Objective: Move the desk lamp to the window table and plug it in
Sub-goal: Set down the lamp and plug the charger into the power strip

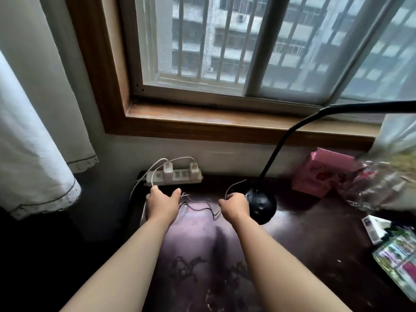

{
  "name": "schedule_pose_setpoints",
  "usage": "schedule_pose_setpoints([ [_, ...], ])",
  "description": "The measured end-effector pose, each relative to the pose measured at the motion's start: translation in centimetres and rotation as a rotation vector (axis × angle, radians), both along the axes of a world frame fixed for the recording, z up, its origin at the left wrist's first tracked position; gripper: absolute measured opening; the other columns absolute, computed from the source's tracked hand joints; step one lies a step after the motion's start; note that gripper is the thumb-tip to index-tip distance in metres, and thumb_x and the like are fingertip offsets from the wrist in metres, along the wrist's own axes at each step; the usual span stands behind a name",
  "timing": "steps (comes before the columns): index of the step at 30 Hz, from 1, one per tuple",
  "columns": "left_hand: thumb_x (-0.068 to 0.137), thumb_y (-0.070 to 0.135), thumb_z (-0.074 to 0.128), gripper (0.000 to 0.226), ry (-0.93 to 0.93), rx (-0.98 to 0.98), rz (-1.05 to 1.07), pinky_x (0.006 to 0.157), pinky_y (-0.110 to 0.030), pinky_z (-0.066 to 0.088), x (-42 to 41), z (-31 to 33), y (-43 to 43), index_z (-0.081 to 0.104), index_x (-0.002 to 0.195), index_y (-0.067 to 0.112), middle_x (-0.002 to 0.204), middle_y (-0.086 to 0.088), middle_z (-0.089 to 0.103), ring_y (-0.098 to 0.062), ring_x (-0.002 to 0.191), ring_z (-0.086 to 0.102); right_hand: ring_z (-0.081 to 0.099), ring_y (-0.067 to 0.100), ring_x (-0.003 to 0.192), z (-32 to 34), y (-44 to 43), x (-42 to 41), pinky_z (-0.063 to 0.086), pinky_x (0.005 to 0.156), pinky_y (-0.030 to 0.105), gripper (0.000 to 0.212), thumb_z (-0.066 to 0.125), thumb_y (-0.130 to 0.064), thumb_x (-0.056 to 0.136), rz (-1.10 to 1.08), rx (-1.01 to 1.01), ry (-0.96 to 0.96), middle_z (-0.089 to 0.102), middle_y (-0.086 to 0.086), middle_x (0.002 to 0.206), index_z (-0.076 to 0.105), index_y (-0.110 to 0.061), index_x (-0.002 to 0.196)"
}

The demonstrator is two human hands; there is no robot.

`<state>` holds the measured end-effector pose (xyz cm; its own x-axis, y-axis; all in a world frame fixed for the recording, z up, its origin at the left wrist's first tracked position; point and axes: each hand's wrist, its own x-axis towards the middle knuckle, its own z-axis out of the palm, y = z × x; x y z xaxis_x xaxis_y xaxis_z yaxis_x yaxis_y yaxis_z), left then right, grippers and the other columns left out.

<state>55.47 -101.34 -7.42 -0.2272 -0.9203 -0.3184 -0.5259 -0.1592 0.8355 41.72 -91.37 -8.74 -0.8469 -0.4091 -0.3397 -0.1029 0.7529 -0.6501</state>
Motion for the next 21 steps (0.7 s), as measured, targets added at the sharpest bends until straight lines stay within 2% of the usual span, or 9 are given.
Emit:
schedule_pose_setpoints([
  [2, 0.085, 0.036, 0.061, 0.069, 0.013, 0.014, -0.014, 0.106, -0.039, 0.039, -0.4, -0.1, 1.6, 0.039, 0.141, 0.003, 0.140, -0.019, 0.051, -0.034, 0.129, 0.048, 0.064, 0.034, 0.089, -0.3, 2.0, 0.1, 0.051, 0.079, 0.033, 0.011, 0.058, -0.014, 0.080, -0.032, -0.004, -0.021, 0.066, 0.013, 0.084, 0.067, -0.008, 0.081],
  [5, 0.088, 0.027, 0.057, 0.051, 0.022, 0.006, -0.058, 0.091, -0.031, 0.040, -1.1, -0.1, 4.4, 0.051, 0.132, 0.003, 0.126, -0.012, 0.062, -0.031, 0.118, 0.055, 0.065, 0.032, 0.100, -0.6, 5.1, 0.1, 0.049, 0.080, 0.030, 0.024, 0.058, -0.013, 0.084, -0.066, -0.018, -0.053, 0.071, 0.014, 0.104, 0.069, -0.003, 0.103],
  [7, 0.088, 0.024, 0.056, 0.041, 0.018, 0.006, -0.075, 0.082, -0.026, 0.037, -1.4, -0.3, 6.0, 0.057, 0.124, 0.004, 0.118, -0.010, 0.066, -0.029, 0.111, 0.058, 0.064, 0.031, 0.104, -0.8, 6.6, -0.1, 0.049, 0.082, 0.029, 0.028, 0.058, -0.015, 0.085, -0.068, -0.021, -0.068, 0.070, 0.012, 0.109, 0.067, -0.003, 0.109],
  [9, 0.088, 0.022, 0.055, 0.037, 0.025, -0.002, -0.097, 0.080, -0.025, 0.036, -1.8, -0.4, 8.0, 0.061, 0.120, 0.005, 0.116, -0.010, 0.067, -0.029, 0.109, 0.059, 0.063, 0.029, 0.102, -0.8, 8.6, -0.5, 0.045, 0.079, 0.025, 0.028, 0.058, -0.017, 0.086, -0.072, -0.032, -0.074, 0.069, 0.011, 0.111, 0.066, -0.007, 0.111],
  [11, 0.087, 0.022, 0.055, 0.032, 0.044, 0.002, -0.103, 0.079, -0.025, 0.037, -2.4, -0.8, 10.1, 0.064, 0.114, 0.008, 0.110, -0.010, 0.068, -0.028, 0.100, 0.059, 0.060, 0.026, 0.091, -0.8, 10.7, -1.2, 0.042, 0.070, 0.023, 0.024, 0.057, -0.016, 0.085, -0.071, -0.039, -0.067, 0.068, 0.010, 0.105, 0.067, -0.008, 0.107],
  [14, 0.086, 0.019, 0.053, 0.016, 0.053, -0.001, -0.124, 0.074, -0.026, 0.036, -3.4, -1.6, 13.4, 0.064, 0.097, 0.017, 0.091, -0.005, 0.063, -0.023, 0.082, 0.052, 0.051, 0.025, 0.079, -0.9, 13.9, -2.3, 0.037, 0.057, 0.024, 0.007, 0.055, -0.014, 0.086, -0.067, -0.023, -0.033, 0.060, 0.005, 0.083, 0.061, -0.012, 0.084],
  [15, 0.086, 0.019, 0.053, 0.017, 0.056, 0.001, -0.119, 0.075, -0.026, 0.036, -3.7, -1.9, 14.8, 0.063, 0.099, 0.016, 0.091, -0.004, 0.062, -0.022, 0.082, 0.051, 0.053, 0.025, 0.081, -1.0, 15.2, -2.5, 0.040, 0.062, 0.023, 0.007, 0.055, -0.014, 0.086, -0.060, -0.029, -0.032, 0.062, 0.007, 0.088, 0.062, -0.013, 0.088],
  [17, 0.088, 0.020, 0.053, 0.031, 0.059, 0.011, -0.108, 0.078, -0.026, 0.037, -4.2, -2.4, 17.3, 0.061, 0.115, 0.009, 0.105, -0.008, 0.066, -0.023, 0.088, 0.053, 0.061, 0.025, 0.091, -1.6, 17.5, -2.9, 0.044, 0.073, 0.025, 0.026, 0.055, -0.015, 0.086, -0.059, -0.043, -0.046, 0.065, 0.009, 0.108, 0.064, -0.013, 0.111],
  [21, 0.090, 0.021, 0.052, 0.043, 0.050, 0.023, -0.080, 0.081, -0.025, 0.034, -4.9, -3.2, 22.9, 0.053, 0.130, 0.004, 0.124, -0.013, 0.064, -0.029, 0.110, 0.057, 0.066, 0.030, 0.098, -3.2, 22.7, -3.2, 0.049, 0.073, 0.030, 0.038, 0.052, -0.014, 0.085, -0.026, -0.068, -0.064, 0.066, 0.008, 0.118, 0.064, -0.012, 0.121],
])
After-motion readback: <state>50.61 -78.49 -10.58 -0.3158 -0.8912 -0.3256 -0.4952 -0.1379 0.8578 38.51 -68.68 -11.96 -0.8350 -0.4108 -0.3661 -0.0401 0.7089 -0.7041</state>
